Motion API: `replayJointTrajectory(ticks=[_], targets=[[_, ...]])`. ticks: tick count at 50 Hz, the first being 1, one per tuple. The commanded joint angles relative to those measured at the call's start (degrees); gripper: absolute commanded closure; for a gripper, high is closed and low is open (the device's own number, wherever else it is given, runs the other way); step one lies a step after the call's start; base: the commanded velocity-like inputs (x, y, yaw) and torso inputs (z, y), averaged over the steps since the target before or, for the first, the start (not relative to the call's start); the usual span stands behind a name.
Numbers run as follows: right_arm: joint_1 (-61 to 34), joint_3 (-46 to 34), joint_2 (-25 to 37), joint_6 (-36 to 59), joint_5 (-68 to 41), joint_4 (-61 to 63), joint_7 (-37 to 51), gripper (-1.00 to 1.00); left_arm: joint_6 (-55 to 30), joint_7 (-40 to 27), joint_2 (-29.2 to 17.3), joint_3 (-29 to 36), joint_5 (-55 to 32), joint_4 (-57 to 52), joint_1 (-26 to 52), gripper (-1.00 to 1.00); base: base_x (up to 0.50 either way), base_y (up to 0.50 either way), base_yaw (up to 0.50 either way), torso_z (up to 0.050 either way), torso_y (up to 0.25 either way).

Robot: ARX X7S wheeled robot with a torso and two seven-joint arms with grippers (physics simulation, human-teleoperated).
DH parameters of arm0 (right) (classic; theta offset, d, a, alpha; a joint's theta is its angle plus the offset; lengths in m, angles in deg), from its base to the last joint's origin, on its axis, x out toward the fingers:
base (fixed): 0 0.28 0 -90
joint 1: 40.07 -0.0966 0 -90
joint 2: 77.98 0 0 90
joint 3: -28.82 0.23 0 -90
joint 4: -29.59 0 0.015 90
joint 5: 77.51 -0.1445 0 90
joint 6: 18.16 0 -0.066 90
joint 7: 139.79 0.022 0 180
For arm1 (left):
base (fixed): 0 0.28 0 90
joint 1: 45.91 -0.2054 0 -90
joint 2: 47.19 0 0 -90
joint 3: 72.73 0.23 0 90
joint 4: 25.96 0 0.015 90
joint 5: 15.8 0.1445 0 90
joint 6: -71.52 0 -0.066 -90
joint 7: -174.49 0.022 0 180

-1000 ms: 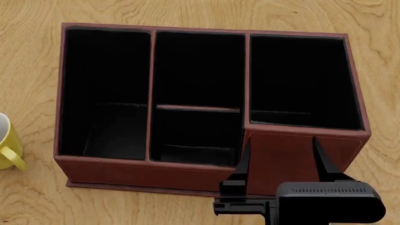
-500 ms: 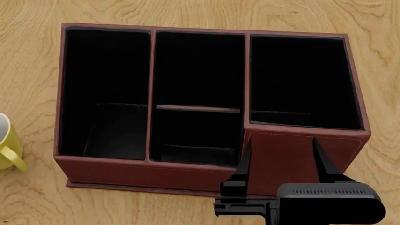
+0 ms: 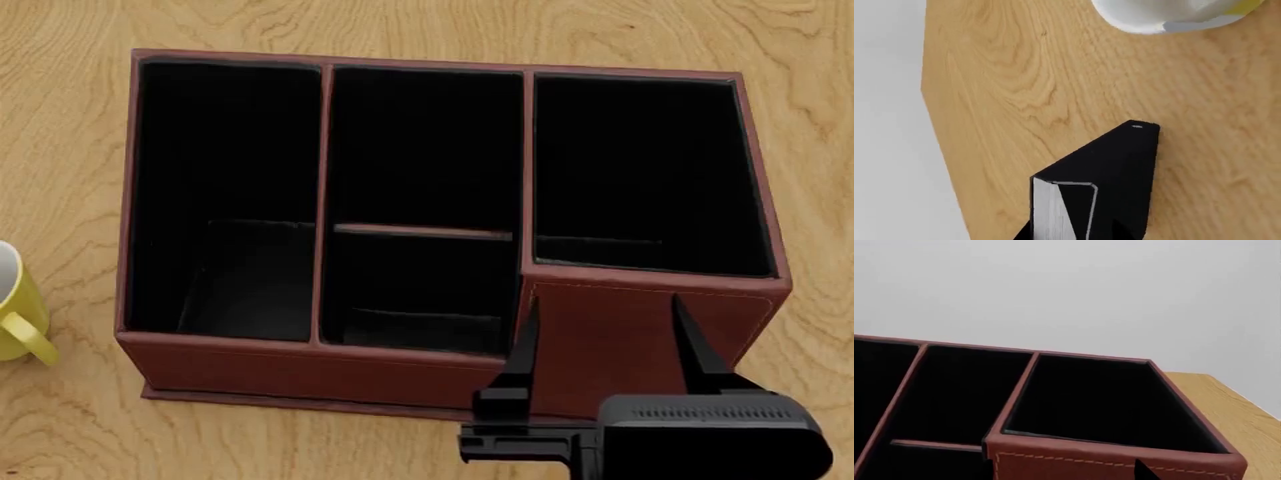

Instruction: Pick up the book and place it in the back compartment of the caddy.

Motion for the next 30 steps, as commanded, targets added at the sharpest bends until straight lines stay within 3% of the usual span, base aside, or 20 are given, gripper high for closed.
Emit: replayJointTrajectory(ticks=[1, 30], targets=[[0.51, 0.39, 0.22, -0.7, -0.37, 0.01, 0.07, -1.0, -0.74, -0.84, -0.79, -2.06, 5.22, -4.39, 2.54, 1.0, 0.0, 0.0, 0.0, 0.0, 0.0], [0.47, 0.17, 0.19, -1.78, -0.93, -0.9, -0.17, -1.0, -2.58, 0.73, -6.37, -5.19, 4.07, -17.33, 2.98, 1.0, 0.0, 0.0, 0.0, 0.0, 0.0]])
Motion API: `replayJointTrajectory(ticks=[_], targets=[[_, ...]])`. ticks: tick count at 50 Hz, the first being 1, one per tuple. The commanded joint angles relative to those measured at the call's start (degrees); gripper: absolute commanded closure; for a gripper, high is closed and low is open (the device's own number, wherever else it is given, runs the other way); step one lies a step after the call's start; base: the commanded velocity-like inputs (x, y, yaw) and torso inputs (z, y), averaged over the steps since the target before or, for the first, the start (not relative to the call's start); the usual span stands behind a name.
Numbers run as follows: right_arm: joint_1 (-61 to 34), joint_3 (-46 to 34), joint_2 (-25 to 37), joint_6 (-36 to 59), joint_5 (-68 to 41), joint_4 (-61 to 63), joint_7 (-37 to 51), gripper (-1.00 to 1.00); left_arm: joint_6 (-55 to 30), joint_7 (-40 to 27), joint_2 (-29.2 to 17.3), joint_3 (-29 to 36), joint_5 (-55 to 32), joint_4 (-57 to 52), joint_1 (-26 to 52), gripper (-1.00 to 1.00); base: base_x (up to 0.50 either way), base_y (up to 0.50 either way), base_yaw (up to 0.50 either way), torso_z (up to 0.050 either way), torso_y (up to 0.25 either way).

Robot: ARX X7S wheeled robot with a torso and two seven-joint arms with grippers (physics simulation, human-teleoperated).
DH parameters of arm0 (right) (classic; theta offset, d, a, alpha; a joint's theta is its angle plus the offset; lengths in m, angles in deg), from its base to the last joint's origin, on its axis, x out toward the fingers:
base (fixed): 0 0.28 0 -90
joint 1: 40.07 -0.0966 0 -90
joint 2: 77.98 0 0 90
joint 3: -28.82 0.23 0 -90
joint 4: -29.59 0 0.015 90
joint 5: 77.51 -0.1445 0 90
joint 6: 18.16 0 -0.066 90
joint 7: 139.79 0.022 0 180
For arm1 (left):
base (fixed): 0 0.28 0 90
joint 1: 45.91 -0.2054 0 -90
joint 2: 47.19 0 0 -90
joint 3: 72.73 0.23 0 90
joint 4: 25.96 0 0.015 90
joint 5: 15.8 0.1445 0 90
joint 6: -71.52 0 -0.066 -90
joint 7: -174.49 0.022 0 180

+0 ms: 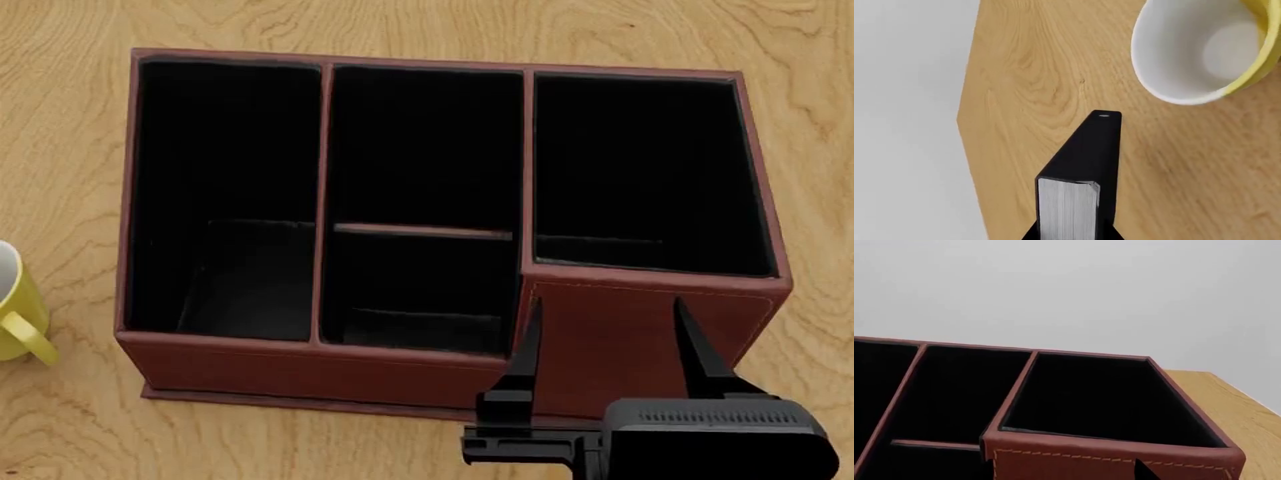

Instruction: Pick up the book and place it in the back compartment of the caddy.

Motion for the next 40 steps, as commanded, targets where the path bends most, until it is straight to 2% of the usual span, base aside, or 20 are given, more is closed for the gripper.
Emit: replayJointTrajectory(ticks=[1, 20, 40], targets=[[0.01, -0.08, 0.06, -0.27, -0.17, -0.22, 0.01, -1.0, -0.12, -1.49, -2.82, -2.26, 2.8, -5.97, 1.36, 1.0, 0.0, 0.0, 0.0, 0.0, 0.0], [0.37, -0.3, 0.01, -1.1, -0.34, -0.71, 0.07, -1.0, -1.78, 0.36, -5.28, -2.89, 3.86, -12.14, 3.22, 1.0, 0.0, 0.0, 0.0, 0.0, 0.001], [0.53, -0.36, 0.19, -1.51, -0.52, -0.65, 0.29, -1.0, -2.04, 6.85, -5.51, -1.87, 6.66, -19.84, 9.81, 1.0, 0.0, 0.0, 0.0, 0.0, 0.001]])
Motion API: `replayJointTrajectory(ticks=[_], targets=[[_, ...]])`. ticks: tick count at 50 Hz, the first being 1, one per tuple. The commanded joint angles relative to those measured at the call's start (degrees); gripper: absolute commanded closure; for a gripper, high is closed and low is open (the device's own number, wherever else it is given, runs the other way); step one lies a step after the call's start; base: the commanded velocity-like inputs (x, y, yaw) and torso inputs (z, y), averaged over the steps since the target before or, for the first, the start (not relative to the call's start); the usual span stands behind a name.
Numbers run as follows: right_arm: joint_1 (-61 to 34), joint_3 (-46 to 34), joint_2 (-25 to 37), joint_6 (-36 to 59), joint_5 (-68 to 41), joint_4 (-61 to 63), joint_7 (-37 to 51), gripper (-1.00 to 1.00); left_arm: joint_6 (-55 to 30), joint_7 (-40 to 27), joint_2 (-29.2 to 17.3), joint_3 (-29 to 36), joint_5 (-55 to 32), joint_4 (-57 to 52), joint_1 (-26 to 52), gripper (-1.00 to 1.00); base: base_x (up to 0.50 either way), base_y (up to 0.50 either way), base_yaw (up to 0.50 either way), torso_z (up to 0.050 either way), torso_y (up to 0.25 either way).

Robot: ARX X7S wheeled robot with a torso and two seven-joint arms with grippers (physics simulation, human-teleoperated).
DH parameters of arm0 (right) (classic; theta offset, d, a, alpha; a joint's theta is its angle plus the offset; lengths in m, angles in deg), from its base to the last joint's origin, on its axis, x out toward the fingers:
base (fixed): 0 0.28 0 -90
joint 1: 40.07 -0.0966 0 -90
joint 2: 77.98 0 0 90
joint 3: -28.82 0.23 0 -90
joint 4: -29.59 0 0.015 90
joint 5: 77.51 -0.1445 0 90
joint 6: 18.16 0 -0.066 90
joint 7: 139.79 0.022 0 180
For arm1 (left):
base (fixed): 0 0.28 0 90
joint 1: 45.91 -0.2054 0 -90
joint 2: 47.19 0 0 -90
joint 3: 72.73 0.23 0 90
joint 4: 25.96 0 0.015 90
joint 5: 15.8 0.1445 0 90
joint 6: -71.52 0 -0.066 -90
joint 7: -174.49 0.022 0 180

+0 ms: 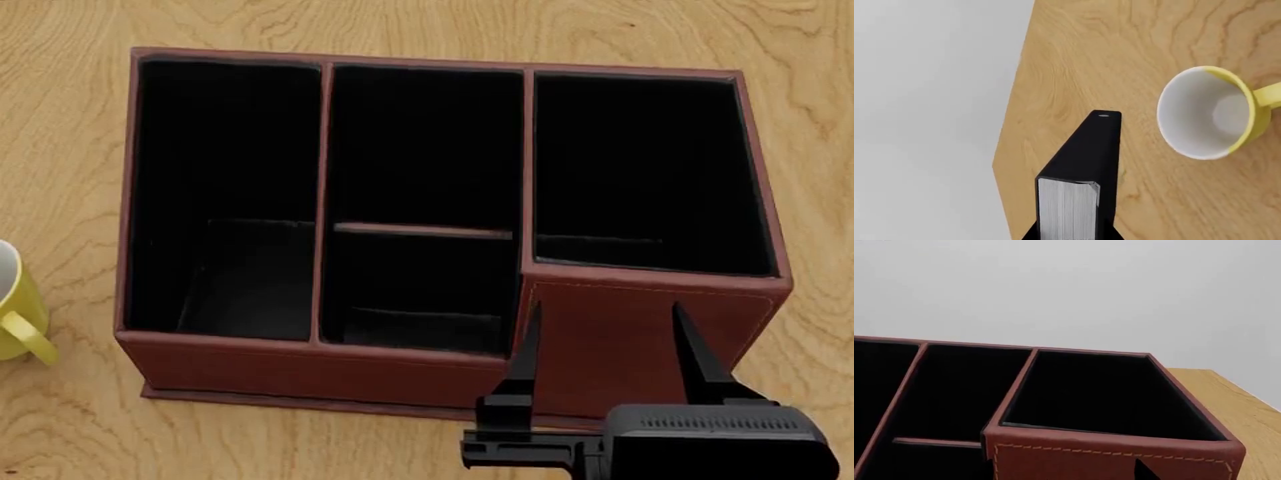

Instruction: Pick up the book and place it in the back compartment of the caddy.

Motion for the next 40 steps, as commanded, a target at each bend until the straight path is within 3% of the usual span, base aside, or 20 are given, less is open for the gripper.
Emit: replayJointTrajectory(ticks=[1, 40], targets=[[0.02, -0.09, 0.03, -0.34, -0.1, -0.24, 0.07, -1.0, 0.73, 1.13, -0.44, -0.48, 5.06, -4.36, 5.11, 1.0, 0.0, 0.0, 0.0, 0.0, 0.0], [0.97, 0.44, 0.85, -0.79, -0.81, 0.8, 0.83, -1.0, 3.28, 15.71, 6.45, 5.42, 9.11, -14.8, 16.82, 1.0, 0.0, 0.0, 0.0, 0.0, 0.001]])
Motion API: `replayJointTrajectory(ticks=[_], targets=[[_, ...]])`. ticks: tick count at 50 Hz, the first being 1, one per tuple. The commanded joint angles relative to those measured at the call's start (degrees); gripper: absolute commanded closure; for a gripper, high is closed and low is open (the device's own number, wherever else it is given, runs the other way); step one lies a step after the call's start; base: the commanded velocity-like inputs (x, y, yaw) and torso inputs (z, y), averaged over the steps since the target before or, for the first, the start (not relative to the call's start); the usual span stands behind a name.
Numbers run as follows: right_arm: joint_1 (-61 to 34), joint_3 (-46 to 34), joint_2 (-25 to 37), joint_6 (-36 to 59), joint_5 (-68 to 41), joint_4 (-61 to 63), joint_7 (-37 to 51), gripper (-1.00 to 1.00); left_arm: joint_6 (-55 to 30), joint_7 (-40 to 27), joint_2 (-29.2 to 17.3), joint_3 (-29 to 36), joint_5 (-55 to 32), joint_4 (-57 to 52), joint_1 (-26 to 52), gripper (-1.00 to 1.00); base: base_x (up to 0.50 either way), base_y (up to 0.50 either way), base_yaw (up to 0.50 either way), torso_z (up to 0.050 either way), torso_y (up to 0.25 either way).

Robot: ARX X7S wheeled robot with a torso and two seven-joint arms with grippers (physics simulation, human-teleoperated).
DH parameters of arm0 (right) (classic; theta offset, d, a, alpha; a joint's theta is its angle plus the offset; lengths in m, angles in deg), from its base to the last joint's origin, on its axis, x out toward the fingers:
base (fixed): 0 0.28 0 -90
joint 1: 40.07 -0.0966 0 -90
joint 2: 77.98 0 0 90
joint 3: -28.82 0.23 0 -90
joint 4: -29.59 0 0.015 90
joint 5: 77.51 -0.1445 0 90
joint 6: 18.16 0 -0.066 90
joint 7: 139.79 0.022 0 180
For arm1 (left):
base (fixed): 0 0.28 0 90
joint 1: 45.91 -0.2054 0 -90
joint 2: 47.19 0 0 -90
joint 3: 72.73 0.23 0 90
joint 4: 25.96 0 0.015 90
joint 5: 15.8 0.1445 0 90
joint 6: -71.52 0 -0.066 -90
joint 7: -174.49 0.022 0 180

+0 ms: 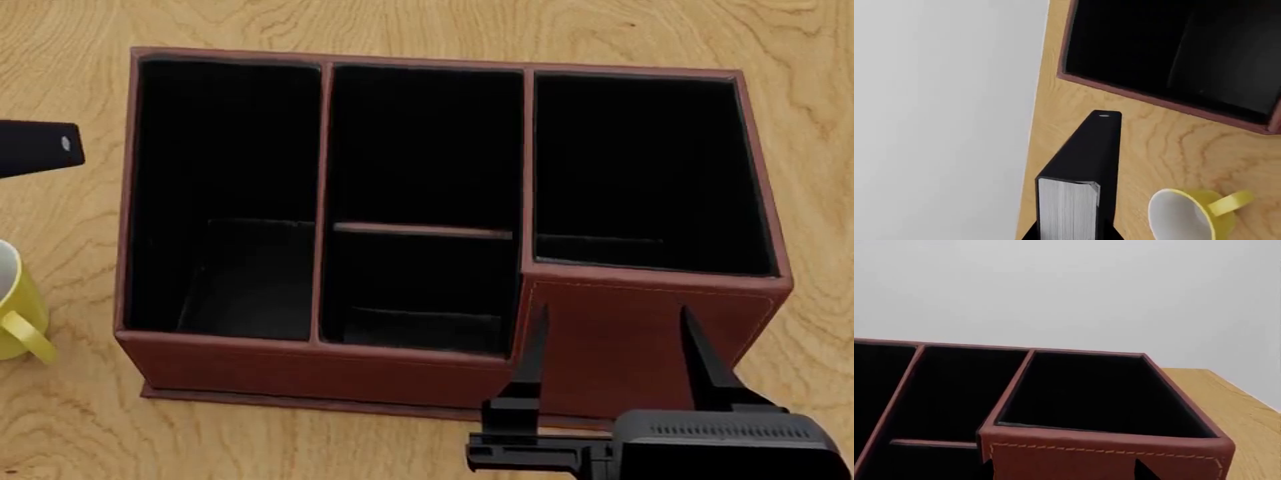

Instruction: Pick up the book and place it in the back compartment of the caddy.

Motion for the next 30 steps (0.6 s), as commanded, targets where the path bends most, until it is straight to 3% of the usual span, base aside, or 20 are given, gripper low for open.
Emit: replayJointTrajectory(ticks=[1, 20, 30], targets=[[0.18, 0.19, 0.26, -0.11, -0.26, 0.29, 0.21, -1.0, 0.84, 0.72, 0.96, -0.04, 3.73, -2.33, 3.71, 1.0, 0.0, 0.0, 0.0, 0.0, 0.0], [-0.41, -0.63, 0.01, -0.31, -0.17, -0.1, 0.08, -1.0, -1.09, 5.32, -3.21, 0.03, 5.77, -7.75, 6.56, 1.0, 0.0, 0.0, 0.0, 0.0, 0.002], [-0.46, -0.77, 0.22, 0.17, -0.27, 0.71, 0.38, -1.0, -2.06, 9.16, -0.83, -0.04, 5.63, -8.94, 10.2, 1.0, 0.0, 0.0, 0.0, 0.0, 0.002]])
